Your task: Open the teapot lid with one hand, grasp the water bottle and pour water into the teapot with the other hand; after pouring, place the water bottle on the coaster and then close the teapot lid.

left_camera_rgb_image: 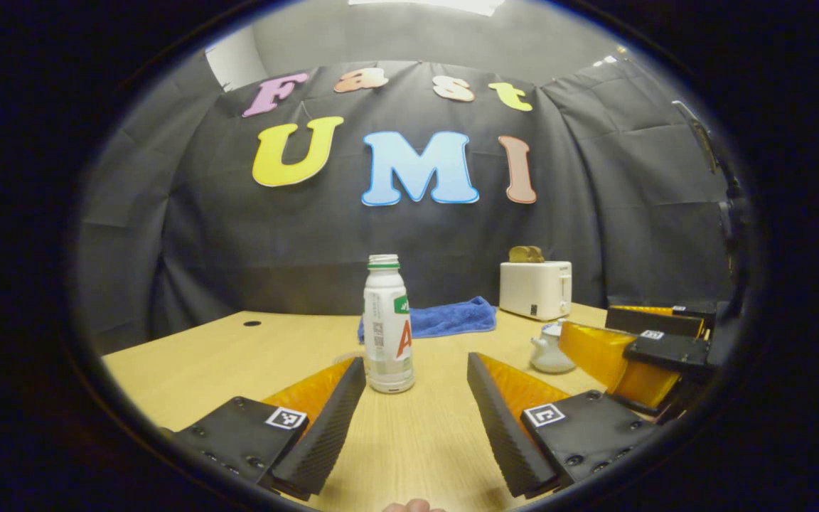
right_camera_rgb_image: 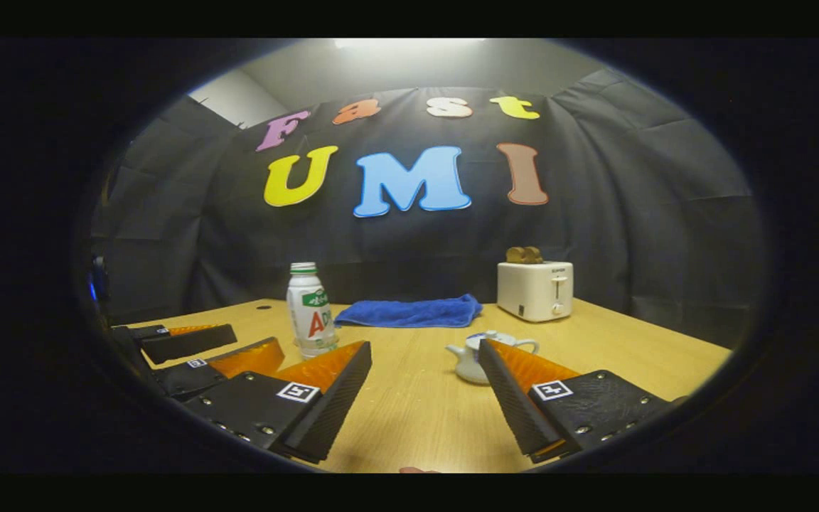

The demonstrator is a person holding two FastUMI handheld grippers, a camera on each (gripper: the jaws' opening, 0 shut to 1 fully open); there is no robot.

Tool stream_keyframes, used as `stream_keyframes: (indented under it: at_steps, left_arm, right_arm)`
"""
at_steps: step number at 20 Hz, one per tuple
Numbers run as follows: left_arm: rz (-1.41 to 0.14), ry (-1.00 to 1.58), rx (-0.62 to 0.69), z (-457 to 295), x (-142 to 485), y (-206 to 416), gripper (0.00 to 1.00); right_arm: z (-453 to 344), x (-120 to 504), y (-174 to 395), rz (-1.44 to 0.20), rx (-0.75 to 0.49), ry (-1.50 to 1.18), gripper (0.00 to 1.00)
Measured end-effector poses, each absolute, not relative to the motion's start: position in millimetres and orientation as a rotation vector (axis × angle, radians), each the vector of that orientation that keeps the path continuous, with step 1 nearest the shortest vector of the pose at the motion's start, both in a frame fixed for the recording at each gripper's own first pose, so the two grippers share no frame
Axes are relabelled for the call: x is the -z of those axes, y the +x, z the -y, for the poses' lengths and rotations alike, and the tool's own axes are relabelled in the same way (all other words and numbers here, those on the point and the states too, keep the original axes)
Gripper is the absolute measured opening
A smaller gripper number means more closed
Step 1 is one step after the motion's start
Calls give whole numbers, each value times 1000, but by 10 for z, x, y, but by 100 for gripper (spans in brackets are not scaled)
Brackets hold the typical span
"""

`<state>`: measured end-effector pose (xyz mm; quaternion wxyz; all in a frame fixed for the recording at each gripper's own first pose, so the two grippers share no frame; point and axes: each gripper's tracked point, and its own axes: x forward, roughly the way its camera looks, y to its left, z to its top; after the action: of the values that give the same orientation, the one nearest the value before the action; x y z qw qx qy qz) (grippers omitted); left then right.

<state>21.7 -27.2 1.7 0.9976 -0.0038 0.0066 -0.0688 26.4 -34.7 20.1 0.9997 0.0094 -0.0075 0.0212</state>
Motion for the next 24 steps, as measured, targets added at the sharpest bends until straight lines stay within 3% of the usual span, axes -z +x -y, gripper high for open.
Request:
stream_keyframes:
  at_steps: [4,15,16,17,18,19,21,23,24]
  left_arm:
    - [-9,-40,180,352,-148,332,100]
    - [50,-58,119,-140,-454,1025,100]
    - [46,-69,119,-166,-471,1120,100]
    - [40,-78,123,-172,-460,1212,100]
    - [31,-82,127,-169,-456,1282,99]
    - [22,-76,134,-158,-435,1329,96]
    - [28,-59,141,-156,-508,1403,99]
    - [43,-40,139,-169,-586,1458,99]
    - [47,-38,133,-185,-619,1469,99]
  right_arm:
    - [608,-225,544,-16,1,15,93]
    - [830,-32,1292,-127,40,6,93]
    - [856,-24,1314,-133,46,14,76]
    - [873,-14,1350,-136,48,15,86]
    - [901,16,1374,-149,58,8,85]
    - [929,72,1413,-160,62,10,75]
    - [906,108,1412,-172,50,17,57]
    - [937,72,1402,-165,60,-7,51]
    - [933,93,1404,-169,57,-10,10]
